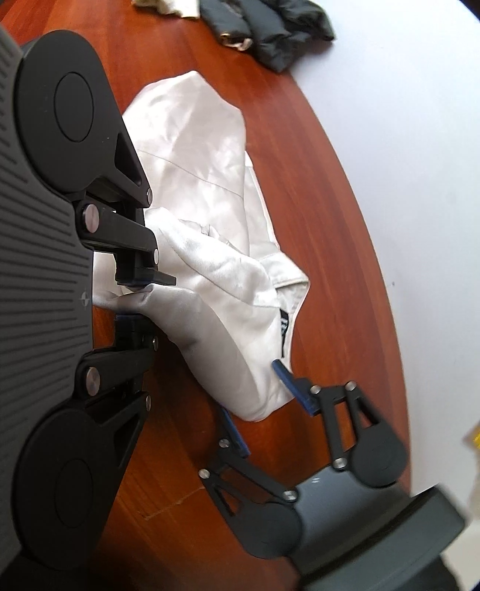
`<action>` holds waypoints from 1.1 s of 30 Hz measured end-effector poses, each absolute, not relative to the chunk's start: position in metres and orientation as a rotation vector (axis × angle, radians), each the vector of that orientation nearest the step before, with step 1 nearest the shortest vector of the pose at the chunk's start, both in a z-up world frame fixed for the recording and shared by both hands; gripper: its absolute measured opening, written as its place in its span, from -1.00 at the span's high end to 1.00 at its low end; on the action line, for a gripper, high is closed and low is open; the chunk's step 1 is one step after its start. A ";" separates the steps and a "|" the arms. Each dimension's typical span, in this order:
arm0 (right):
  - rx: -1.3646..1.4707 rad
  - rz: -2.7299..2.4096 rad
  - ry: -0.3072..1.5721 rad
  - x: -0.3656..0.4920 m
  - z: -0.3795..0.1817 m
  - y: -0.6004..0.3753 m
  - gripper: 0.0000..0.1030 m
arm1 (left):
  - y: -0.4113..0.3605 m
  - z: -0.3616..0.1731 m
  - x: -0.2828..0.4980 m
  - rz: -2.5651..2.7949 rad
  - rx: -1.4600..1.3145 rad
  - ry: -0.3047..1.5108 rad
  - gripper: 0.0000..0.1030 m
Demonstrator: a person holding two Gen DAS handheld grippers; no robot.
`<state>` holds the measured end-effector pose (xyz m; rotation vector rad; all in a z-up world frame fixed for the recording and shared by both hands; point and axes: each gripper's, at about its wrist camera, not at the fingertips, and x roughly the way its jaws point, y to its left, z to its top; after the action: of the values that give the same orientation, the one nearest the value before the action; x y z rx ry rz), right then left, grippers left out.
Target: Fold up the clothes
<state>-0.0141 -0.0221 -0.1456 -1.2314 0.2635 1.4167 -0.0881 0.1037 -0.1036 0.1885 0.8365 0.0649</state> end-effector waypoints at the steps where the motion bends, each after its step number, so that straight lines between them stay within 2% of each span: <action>1: -1.242 1.411 0.247 -0.014 -0.148 -0.023 -0.14 | 0.104 -0.102 -0.086 0.070 0.175 0.834 0.72; 4: -1.261 1.386 0.228 -0.011 -0.154 -0.022 -0.03 | 0.107 -0.101 -0.080 0.082 0.136 0.827 0.72; 6: -1.267 1.384 0.238 -0.010 -0.156 -0.021 0.43 | 0.107 -0.100 -0.082 0.089 0.114 0.824 0.72; 9: -1.262 1.389 0.263 -0.008 -0.152 -0.018 0.75 | 0.105 -0.096 -0.088 0.092 0.109 0.822 0.72; 15: -1.246 1.412 0.316 -0.005 -0.125 -0.018 0.84 | 0.104 -0.094 -0.103 0.077 0.051 0.822 0.72; 26: -1.332 1.471 0.432 -0.023 -0.053 -0.028 0.85 | 0.098 -0.075 -0.135 0.021 -0.177 0.804 0.72; 33: -1.446 1.548 0.519 -0.030 -0.028 -0.009 0.85 | 0.124 -0.073 -0.138 0.005 -0.329 0.844 0.72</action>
<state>-0.0296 -0.0090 -0.0279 -1.4458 0.5186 1.5481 -0.1380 0.1244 -0.0730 -0.3286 0.8439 0.0053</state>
